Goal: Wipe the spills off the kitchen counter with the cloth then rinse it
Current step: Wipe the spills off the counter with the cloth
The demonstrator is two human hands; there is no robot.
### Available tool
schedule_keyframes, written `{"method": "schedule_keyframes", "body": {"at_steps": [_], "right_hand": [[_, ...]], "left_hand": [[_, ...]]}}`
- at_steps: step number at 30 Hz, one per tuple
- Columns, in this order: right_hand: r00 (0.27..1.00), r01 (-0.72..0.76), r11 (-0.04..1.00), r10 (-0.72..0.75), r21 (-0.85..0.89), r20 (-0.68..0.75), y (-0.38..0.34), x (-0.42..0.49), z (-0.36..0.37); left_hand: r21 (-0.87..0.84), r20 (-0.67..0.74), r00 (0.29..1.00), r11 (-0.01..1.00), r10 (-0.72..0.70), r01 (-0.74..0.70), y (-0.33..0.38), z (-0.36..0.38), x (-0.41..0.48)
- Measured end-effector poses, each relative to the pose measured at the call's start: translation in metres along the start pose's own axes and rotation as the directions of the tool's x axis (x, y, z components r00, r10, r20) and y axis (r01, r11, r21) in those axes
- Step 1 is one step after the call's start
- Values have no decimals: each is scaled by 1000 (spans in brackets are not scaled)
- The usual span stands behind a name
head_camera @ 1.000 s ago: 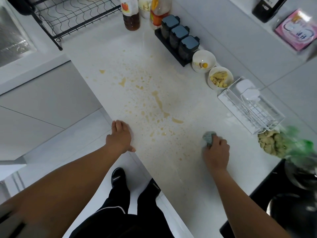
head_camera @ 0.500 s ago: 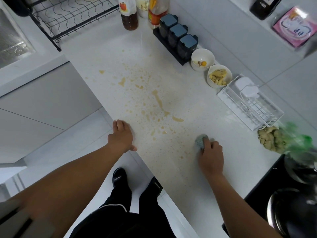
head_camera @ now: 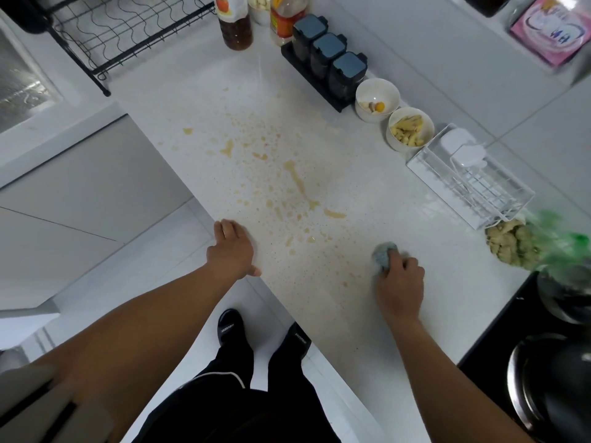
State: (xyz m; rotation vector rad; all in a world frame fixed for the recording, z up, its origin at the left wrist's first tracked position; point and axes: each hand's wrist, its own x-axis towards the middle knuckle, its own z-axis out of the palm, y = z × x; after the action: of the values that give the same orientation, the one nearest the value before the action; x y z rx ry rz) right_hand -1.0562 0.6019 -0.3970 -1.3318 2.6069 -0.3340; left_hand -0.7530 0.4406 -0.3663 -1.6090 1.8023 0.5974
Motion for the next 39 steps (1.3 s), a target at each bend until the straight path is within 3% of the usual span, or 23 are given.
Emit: {"method": "schedule_keyframes", "body": {"at_steps": [2, 3, 7, 10, 11, 14, 15, 18, 19, 21, 22, 24, 25, 26, 27, 29, 30, 31, 33, 34, 37, 38, 39], "right_hand": [[966, 257, 965, -256, -42, 39, -3, -8, 3], [949, 310, 950, -307, -38, 64, 0, -7, 3], [999, -53, 998, 52, 33, 11, -8, -8, 4], [969, 241, 970, -241, -6, 56, -15, -20, 6], [962, 263, 965, -262, 2, 74, -12, -22, 6], [1000, -28, 998, 28, 49, 9, -15, -30, 7], [1000, -23, 999, 23, 40, 3, -21, -35, 9], [959, 278, 961, -276, -16, 64, -24, -45, 11], [968, 243, 970, -241, -9, 75, -21, -45, 9], [1000, -23, 999, 22, 26, 20, -22, -46, 8], [997, -77, 997, 77, 21, -1, -27, -49, 10], [988, 144, 989, -142, -26, 53, -38, -61, 13], [951, 304, 952, -299, -46, 82, -38, -66, 15], [926, 369, 929, -363, -41, 107, -37, -67, 15], [943, 315, 949, -311, -17, 116, -36, -67, 14], [998, 16, 999, -18, 28, 52, -38, -69, 15], [999, -42, 999, 41, 18, 25, -44, -73, 18], [999, 19, 1000, -19, -2, 33, -51, -78, 19], [956, 285, 957, -280, -48, 86, -56, -88, 21], [947, 307, 951, -301, -37, 110, -56, -89, 21], [998, -64, 997, 63, 36, 32, -57, -100, 20], [998, -66, 998, 65, 22, 26, -62, -108, 22], [996, 42, 999, -42, -2, 73, -67, -117, 23]], "left_hand": [[4, 5, 1000, 1000, 2, -2, 2, -1, 2], [1, 11, 1000, 1000, 0, 0, 3, -2, 2], [-4, 27, 1000, 1000, -9, 9, 4, -5, 1], [-9, 13, 1000, 1000, -11, 11, 5, -4, 2], [-15, 12, 1000, 1000, -12, 12, 5, -3, 2], [-31, 2, 1000, 1000, 0, 1, 1, 0, 2], [-39, -3, 1000, 999, 6, -6, 0, 1, 3], [-51, -21, 1000, 998, 21, -23, -2, 4, 4], [-54, -22, 999, 998, 26, -27, -3, 5, 5], [-62, -14, 999, 997, 34, -35, -4, 5, 6], [-63, -11, 999, 997, 38, -38, -4, 5, 6], [-63, -10, 999, 997, 44, -45, -5, 6, 5], [-63, -14, 999, 997, 51, -52, -5, 6, 4], [-61, -20, 998, 996, 61, -62, -6, 6, 4], [-60, -29, 997, 996, 71, -73, -8, 6, 3], [-66, -44, 995, 993, 90, -93, -11, 7, 1], [-72, -55, 994, 992, 99, -103, -12, 8, 0], [-77, -68, 992, 991, 108, -113, -13, 10, -1], [-80, -101, 986, 987, 133, -141, -18, 12, -2], [-77, -116, 982, 984, 149, -158, -21, 14, -2], [-45, -175, 965, 978, 194, -204, -33, 19, -2], [-33, -196, 958, 975, 210, -220, -36, 21, -2], [-24, -216, 950, 972, 224, -234, -40, 23, -1]]}}
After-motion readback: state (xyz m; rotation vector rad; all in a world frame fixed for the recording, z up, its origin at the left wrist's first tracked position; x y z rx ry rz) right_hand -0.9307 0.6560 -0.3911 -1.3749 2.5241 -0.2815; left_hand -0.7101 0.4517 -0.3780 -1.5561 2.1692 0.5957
